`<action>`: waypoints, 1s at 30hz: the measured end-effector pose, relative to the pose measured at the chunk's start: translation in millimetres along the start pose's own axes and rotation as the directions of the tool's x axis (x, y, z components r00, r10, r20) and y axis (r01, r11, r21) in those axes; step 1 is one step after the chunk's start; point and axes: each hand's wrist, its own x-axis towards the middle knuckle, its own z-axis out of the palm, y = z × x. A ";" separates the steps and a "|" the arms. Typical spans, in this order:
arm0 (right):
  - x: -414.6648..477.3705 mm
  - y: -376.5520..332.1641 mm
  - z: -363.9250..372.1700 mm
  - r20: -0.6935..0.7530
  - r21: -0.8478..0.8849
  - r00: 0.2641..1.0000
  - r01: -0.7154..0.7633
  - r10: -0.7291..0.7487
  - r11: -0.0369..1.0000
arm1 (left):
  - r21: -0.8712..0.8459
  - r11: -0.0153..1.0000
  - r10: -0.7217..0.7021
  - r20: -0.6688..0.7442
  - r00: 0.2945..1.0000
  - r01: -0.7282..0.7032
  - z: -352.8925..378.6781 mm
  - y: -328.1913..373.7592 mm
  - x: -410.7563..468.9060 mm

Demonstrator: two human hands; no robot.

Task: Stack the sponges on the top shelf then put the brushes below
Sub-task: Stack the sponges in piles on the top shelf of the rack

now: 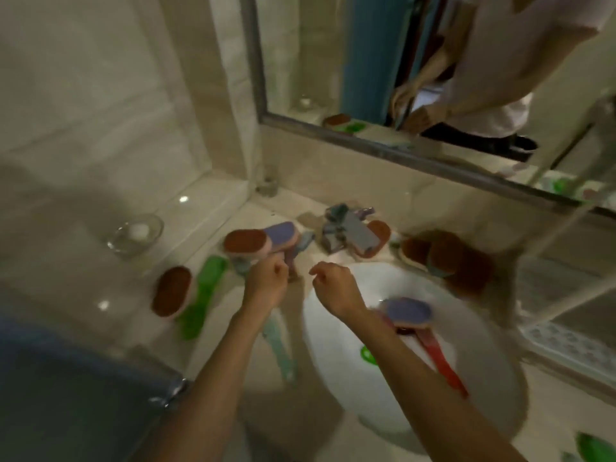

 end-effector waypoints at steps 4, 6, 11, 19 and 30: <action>26.4 -26.7 53.6 0.143 -0.062 0.987 0.077 -0.068 0.995 | 0.073 0.977 -0.195 -0.066 0.979 0.199 -36.9 -61.0 11.2; 44.4 -41.3 75.8 0.139 -0.118 0.984 0.131 -0.115 0.984 | 0.137 0.947 -0.272 -0.143 0.952 0.291 -52.9 -88.6 20.9; 92.0 -74.0 104.8 0.194 -0.269 0.967 0.212 -0.163 0.940 | 0.331 0.846 -0.355 -0.236 0.905 0.418 -79.6 -137.2 43.2; 152.5 -79.5 120.9 0.247 -0.503 0.964 0.211 -0.095 0.838 | 0.358 0.832 -0.396 -0.151 0.906 0.424 -82.7 -172.1 62.6; 165.8 -77.1 101.6 0.132 -0.424 0.980 0.193 -0.150 0.885 | 0.209 0.902 -0.343 -0.185 0.921 0.378 -93.2 -140.5 58.1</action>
